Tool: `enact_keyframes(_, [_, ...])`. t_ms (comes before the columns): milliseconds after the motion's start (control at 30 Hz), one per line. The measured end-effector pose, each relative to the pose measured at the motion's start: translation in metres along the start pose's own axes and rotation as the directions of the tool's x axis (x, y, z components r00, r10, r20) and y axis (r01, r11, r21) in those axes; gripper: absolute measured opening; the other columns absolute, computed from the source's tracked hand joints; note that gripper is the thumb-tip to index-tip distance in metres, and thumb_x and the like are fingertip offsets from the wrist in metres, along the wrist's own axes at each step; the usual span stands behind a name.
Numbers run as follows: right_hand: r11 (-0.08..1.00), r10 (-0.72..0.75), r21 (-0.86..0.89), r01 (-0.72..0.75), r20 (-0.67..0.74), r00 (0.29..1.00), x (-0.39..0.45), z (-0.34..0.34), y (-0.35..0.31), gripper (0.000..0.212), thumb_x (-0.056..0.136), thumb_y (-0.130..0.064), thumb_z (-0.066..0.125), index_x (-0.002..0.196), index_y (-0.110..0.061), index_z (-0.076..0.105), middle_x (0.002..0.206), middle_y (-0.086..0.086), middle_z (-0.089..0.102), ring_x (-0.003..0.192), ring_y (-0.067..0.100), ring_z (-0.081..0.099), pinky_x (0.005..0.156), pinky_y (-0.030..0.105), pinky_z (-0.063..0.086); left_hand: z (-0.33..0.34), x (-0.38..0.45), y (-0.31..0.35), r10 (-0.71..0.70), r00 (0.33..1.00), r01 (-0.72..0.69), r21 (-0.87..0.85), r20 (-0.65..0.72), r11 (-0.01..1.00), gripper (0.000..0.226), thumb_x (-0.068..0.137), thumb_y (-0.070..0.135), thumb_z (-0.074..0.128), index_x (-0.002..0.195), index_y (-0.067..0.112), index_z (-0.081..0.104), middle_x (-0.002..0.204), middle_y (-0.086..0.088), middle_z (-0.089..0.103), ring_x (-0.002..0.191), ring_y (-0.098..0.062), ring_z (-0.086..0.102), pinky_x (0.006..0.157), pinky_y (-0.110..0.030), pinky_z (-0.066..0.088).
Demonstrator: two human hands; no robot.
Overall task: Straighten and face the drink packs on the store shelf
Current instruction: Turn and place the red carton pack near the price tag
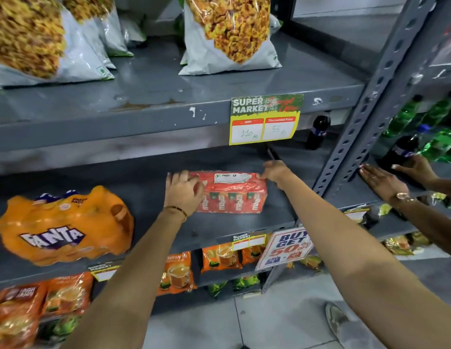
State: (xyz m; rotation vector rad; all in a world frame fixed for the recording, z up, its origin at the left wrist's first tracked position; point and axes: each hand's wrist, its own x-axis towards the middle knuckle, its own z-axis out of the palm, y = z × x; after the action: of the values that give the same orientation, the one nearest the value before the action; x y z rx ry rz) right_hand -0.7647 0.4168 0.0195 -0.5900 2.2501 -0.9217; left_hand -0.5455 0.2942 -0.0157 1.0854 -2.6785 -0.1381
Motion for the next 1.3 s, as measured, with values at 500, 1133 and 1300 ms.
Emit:
enact_keyframes(500, [0.497,-0.437,-0.712,0.496,0.288,0.852,-0.031,0.02,0.043,0.07,0.098,-0.025,0.046,0.152,-0.034,0.002,0.163,-0.001,-0.007,0.149,0.026,-0.012,0.117,0.042,0.026,0.002,-0.037,-0.004,-0.215,0.937,0.317,-0.406,0.276,0.857,0.077,0.089,0.021,0.062,0.151,0.026,0.017,0.144,-0.013,0.037,0.131,-0.033,0.043,0.109,-0.049,0.04])
enact_keyframes(1133, [0.39,-0.366,-0.868,0.307,0.159,0.917,-0.071,0.008,0.059,0.071,0.095,-0.011,0.049,0.152,-0.02,0.006,0.162,0.013,0.004,0.149,0.034,0.006,0.118,0.045,0.026,0.002,-0.071,0.039,-0.161,0.943,0.275,-0.415,0.29,0.867,0.069,0.094,0.024,0.055,0.15,0.03,0.016,0.148,-0.012,0.031,0.132,-0.033,0.043,0.11,-0.045,0.04])
enact_keyframes(1300, [0.374,-0.358,-0.884,0.28,0.141,0.923,-0.079,0.001,0.067,0.069,0.096,-0.01,0.047,0.152,-0.021,0.008,0.161,0.013,0.005,0.148,0.035,0.01,0.115,0.044,0.03,0.004,-0.076,0.049,-0.151,0.948,0.258,-0.403,0.279,0.878,0.067,0.095,0.023,0.054,0.15,0.028,0.017,0.148,-0.013,0.032,0.133,-0.033,0.042,0.109,-0.043,0.039])
